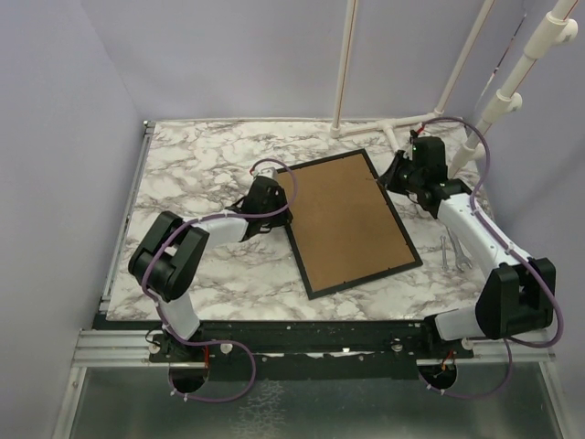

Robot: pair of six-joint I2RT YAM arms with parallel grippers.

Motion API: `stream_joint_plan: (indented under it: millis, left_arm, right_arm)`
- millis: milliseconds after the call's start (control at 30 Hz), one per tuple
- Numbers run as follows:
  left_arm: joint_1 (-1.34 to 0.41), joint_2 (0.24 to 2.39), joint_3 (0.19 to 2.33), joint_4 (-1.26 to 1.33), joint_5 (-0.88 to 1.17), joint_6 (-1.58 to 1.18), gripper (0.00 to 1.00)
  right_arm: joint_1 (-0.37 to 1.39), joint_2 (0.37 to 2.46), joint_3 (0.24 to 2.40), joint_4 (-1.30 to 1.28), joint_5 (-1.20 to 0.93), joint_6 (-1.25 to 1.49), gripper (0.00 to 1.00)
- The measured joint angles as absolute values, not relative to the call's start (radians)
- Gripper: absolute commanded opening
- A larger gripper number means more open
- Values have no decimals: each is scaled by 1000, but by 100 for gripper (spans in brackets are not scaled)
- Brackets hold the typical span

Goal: Take the photo out of the frame
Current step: Adjust the photo frame at the center of the board.

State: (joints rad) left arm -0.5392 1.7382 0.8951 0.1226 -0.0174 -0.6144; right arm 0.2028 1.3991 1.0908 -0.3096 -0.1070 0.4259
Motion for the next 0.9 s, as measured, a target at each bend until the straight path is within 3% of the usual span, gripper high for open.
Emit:
stream_joint_plan:
  millis: [200, 367, 900]
  left_arm:
    - [-539, 1772, 925, 130, -20, -625, 39]
    - [-539, 1783, 925, 128, -41, -634, 38]
    - [-524, 1783, 925, 132, -57, -640, 36]
  right_arm:
    - [203, 1434, 1095, -304, 110, 311, 1]
    - [203, 1578, 1187, -352, 250, 250, 1]
    - [203, 1671, 1226, -573, 297, 234, 1]
